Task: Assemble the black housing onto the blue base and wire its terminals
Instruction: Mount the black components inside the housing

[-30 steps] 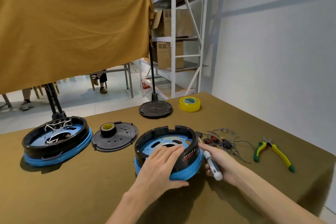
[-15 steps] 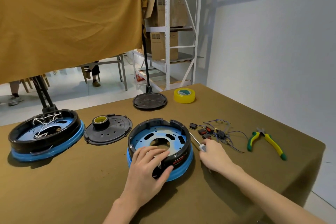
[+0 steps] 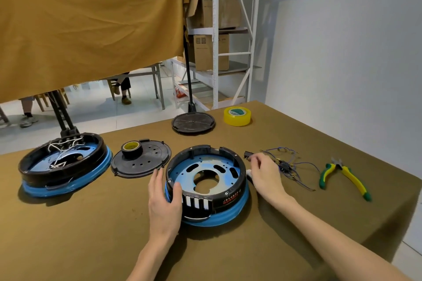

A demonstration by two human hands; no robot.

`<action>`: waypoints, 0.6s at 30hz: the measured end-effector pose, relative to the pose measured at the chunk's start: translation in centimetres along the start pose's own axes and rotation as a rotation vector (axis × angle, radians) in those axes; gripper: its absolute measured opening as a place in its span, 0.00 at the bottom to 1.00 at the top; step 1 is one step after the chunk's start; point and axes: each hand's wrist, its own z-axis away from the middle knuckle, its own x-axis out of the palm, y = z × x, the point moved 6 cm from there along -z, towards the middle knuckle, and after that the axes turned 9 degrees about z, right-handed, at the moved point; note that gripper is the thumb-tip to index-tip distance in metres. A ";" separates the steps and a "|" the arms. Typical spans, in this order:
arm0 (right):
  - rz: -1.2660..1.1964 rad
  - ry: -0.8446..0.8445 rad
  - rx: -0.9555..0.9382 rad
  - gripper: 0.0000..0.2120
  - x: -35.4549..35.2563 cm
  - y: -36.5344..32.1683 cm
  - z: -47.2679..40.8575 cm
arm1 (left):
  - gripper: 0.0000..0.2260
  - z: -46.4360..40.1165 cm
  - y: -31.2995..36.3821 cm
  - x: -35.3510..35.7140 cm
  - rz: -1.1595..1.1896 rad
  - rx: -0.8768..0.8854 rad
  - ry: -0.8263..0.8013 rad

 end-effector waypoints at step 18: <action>-0.203 -0.178 -0.058 0.12 0.5 -0.3 -2.1 | 0.27 -0.4 -1.0 0.3 0.164 -0.111 -0.096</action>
